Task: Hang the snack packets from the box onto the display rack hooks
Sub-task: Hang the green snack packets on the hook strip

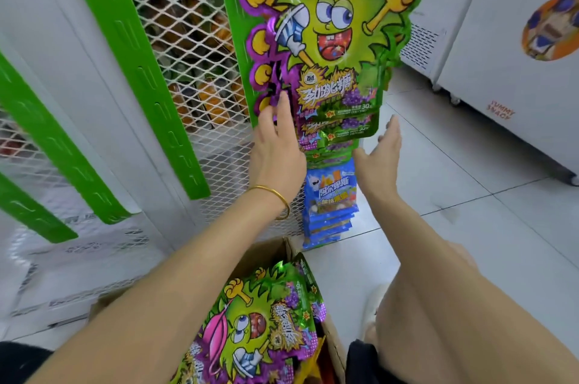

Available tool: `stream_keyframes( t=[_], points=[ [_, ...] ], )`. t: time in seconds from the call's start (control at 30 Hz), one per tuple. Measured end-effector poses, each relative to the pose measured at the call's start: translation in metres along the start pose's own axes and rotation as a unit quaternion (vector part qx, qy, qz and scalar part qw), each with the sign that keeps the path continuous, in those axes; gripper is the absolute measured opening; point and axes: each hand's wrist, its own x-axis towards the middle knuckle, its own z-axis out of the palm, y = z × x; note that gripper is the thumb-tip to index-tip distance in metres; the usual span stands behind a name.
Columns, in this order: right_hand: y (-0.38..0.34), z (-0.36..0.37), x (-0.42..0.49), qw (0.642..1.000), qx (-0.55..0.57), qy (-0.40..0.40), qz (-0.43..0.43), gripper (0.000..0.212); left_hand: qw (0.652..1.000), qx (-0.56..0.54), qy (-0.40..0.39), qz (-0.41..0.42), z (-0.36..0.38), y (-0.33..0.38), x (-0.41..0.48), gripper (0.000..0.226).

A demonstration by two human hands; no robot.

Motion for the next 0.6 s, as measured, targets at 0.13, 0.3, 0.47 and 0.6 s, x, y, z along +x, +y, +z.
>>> stream_keyframes(
  t=[0.13,0.3,0.47,0.6],
  points=[
    [0.001,0.005,-0.002,0.999,0.003,-0.02,-0.024,0.069,1.0,0.002,-0.001,0.007,0.006,0.001,0.004,0.077],
    [-0.003,0.007,-0.01,0.999,-0.002,-0.02,-0.04,0.06,1.0,-0.009,0.007,0.018,0.01,-0.002,0.003,0.077],
    [-0.001,0.001,-0.019,1.0,-0.008,-0.02,-0.003,0.066,0.997,-0.063,0.029,0.015,0.003,-0.018,-0.013,0.072],
    [0.003,0.008,-0.058,0.985,-0.052,-0.147,-0.069,0.059,0.997,-0.076,-0.015,0.007,-0.007,-0.064,-0.052,0.068]
  ],
)
